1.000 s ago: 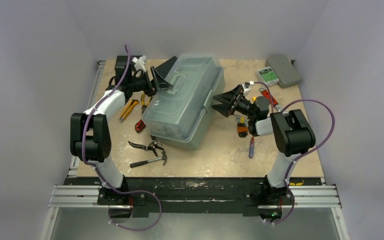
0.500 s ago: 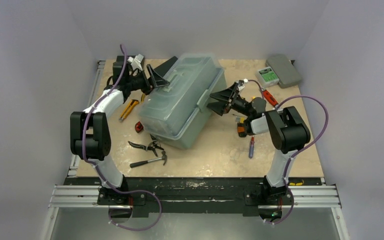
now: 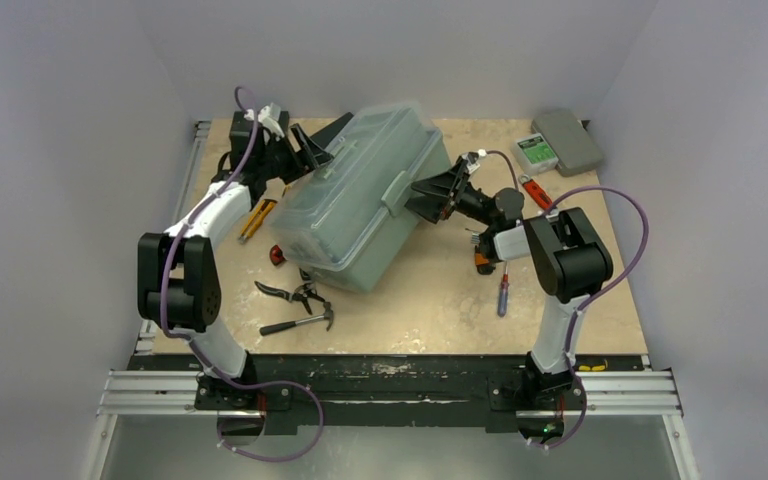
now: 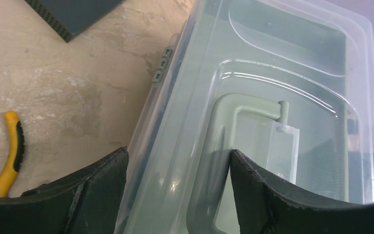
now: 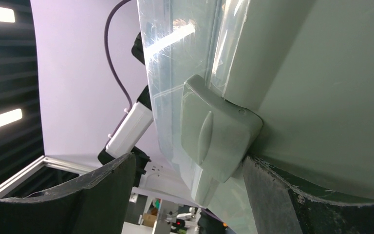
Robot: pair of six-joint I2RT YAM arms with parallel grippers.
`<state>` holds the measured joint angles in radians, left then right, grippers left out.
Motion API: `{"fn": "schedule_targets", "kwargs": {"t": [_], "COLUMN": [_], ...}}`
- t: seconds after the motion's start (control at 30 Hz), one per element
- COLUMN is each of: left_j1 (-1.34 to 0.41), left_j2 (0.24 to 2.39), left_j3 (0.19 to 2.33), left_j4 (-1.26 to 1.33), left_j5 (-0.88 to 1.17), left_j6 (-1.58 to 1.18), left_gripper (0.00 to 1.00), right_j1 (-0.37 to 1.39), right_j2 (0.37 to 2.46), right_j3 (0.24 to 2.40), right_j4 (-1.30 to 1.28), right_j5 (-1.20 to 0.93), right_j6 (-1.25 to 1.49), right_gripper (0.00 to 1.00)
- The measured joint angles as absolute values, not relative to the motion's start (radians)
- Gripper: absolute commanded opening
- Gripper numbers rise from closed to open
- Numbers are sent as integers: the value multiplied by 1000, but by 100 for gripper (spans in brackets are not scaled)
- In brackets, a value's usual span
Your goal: Pack the tool kit
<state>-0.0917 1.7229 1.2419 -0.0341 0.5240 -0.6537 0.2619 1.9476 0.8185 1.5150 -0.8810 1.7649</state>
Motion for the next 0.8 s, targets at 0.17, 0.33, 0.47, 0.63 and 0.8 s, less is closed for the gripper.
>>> {"fn": "schedule_targets", "kwargs": {"t": [0.17,0.33,0.47,0.63,0.8], "left_j1": [-146,-215,-258,-336,-382], "left_j2": [1692,1677,1657,1637,1640], "left_j3": [1246,1257,1259,1285,1322], "left_j4": [-59,-72,-101,-136,-202], "left_j5": [374,182,65,-100,-223], "left_j6": [-631,-620,-627,-598,-589], "left_gripper": [43,43,43,43,43], "right_j1": [260,254,245,242,235], "right_j2": [1959,1978,1989,1991,1995], "right_j3": [821,833,835,857,857], "right_j4": [1522,1527,1530,1520,1508], "right_j5": [-873,-865,-849,-814,-804], "right_j6": [1760,1759,1761,1749,1718], "right_gripper": [71,66,64,54,49]}}
